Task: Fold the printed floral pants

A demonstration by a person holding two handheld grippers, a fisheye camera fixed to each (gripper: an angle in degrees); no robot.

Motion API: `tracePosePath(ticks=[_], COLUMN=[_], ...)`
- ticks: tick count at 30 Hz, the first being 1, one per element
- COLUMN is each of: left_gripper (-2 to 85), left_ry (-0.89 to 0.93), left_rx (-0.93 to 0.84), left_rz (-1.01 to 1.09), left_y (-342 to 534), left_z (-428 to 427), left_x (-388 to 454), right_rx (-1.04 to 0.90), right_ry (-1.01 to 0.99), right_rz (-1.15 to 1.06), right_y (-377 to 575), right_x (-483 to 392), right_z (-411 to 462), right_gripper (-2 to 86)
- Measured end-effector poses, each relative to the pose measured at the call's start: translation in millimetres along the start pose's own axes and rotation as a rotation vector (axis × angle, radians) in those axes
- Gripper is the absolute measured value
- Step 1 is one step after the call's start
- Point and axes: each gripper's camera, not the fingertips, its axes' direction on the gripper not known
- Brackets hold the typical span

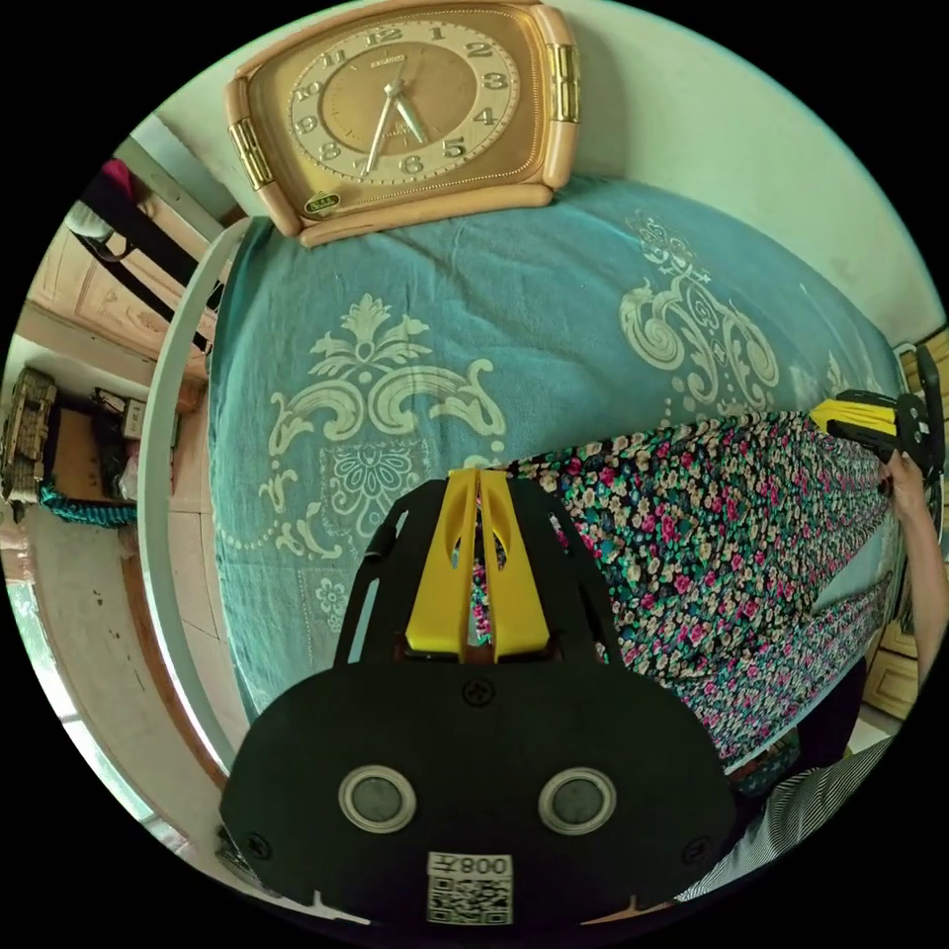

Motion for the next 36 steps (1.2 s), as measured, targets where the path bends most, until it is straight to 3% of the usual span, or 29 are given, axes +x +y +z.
tracePosePath(ticks=[11, 22, 36], left_gripper=[0.0, 0.1, 0.0], left_ry=[0.114, 0.165, 0.129], left_rx=[0.128, 0.129, -0.049], left_rz=[-0.034, 0.054, 0.156], left_y=[58, 182, 295], left_z=[-37, -57, -3], left_x=[-27, -40, -33], right_rx=[0.087, 0.205, -0.021], right_ry=[-0.026, -0.183, -0.212], right_rz=[0.068, 0.075, -0.111], right_y=[16, 102, 205], right_x=[-5, -50, -165], right_z=[11, -3, 73], right_gripper=[-0.3, -0.1, 0.0])
